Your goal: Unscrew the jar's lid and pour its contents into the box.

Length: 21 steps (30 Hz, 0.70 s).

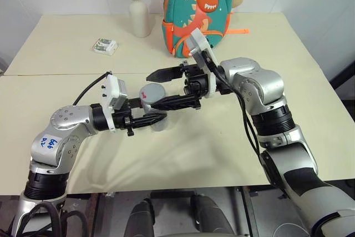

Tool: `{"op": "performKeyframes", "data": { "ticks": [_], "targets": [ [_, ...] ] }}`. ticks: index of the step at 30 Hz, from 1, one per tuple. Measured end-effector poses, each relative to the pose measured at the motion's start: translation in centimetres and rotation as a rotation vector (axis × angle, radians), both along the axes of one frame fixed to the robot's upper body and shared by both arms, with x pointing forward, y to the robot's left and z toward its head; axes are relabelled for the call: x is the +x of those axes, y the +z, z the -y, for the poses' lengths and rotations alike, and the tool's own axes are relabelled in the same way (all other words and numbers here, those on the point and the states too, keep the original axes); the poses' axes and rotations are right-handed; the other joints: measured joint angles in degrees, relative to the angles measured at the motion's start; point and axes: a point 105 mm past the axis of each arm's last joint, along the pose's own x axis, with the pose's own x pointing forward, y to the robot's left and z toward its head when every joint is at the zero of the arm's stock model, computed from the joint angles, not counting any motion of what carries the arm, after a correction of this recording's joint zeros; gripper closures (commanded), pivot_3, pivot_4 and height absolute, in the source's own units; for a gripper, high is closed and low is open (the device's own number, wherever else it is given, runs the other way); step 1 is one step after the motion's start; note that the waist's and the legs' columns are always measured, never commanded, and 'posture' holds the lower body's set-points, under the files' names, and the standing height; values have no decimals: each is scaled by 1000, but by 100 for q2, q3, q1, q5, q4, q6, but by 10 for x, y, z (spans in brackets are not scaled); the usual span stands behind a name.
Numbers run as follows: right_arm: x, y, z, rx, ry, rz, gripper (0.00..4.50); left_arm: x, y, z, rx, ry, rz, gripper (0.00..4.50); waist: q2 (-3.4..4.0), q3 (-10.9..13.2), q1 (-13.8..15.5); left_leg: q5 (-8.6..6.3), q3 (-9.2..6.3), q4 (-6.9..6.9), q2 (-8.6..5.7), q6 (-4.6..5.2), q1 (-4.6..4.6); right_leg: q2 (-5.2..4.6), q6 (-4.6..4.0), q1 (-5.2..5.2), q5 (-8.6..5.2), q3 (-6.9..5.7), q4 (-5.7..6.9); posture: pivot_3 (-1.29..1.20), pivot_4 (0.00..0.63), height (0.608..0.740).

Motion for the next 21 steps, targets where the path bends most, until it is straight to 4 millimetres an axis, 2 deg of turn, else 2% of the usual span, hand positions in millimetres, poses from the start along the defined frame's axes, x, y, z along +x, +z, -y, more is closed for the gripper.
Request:
{"op": "performKeyframes", "data": {
  "ticks": [8, 11, 15, 21],
  "targets": [
    [3, -8, -3, -34, -5, -14, 49, -1, 0, 1, 1, 2, 5, 2501, 0, 0, -2, 0, 0, 0, 0, 0, 0, 0, 0, 0, 0, 0, 0, 0, 150, 740],
    [3, -9, -5, -33, -2, -24, 645, -1, 0, 1, 1, 3, 5, 2501, 0, 0, -2, 0, 0, 0, 0, 0, 0, 0, 0, 0, 0, 0, 0, 0, 150, 740],
    [2, -8, -6, -28, 11, -21, 1911, -1, 0, 0, -3, 11, 2, 2501, 0, 0, -3, 0, 0, 0, 0, 0, 0, 0, 0, 0, 0, 0, 1, 0, 150, 740],
    [2, -7, -6, -22, 12, -23, 1931, -1, 1, 1, -15, 9, -2, 2501, 0, 0, -2, 0, 0, 0, 0, 0, 0, 0, 0, 0, 0, 0, 0, 0, 150, 740]
  ]
}}
